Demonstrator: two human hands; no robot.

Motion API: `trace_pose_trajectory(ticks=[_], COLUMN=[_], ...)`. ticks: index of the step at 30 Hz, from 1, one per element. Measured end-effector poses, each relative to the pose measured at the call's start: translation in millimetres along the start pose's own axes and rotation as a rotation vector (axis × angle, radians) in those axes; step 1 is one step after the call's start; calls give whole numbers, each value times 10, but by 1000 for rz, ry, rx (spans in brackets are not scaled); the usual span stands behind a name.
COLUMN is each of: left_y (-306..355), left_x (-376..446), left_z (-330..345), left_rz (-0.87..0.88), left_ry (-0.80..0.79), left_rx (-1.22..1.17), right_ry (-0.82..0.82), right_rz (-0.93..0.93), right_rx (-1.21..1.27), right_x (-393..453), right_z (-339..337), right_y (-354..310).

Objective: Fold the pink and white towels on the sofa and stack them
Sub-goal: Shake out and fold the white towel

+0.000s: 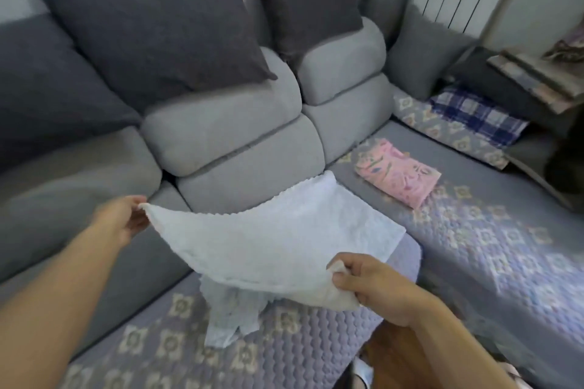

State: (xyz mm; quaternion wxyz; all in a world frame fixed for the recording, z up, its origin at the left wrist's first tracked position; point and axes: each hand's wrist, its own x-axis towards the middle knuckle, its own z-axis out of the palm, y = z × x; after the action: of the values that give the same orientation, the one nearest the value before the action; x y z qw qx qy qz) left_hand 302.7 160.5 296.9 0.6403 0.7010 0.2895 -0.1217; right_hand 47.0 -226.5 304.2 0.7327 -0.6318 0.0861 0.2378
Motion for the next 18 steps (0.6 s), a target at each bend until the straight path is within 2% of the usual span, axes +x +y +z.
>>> trace_pose_trajectory(ticks=[4,9,13,18], left_y=[-332,-267,-95,-121], left_x=[159,335,422,599], left_z=[-313,-214,391,1574], left_rz=[-78,-54,-9,14], left_ry=[74,65,-45,-249], left_rx=[71,104,66,123], right_ry=[-47,20,196,545], right_rz=[145,169,188,229], right_rx=[105,263,392,524], right_x=[281,456,479,594], right_z=[111,-28,-383,-1146], right_y=[487,631,744,989])
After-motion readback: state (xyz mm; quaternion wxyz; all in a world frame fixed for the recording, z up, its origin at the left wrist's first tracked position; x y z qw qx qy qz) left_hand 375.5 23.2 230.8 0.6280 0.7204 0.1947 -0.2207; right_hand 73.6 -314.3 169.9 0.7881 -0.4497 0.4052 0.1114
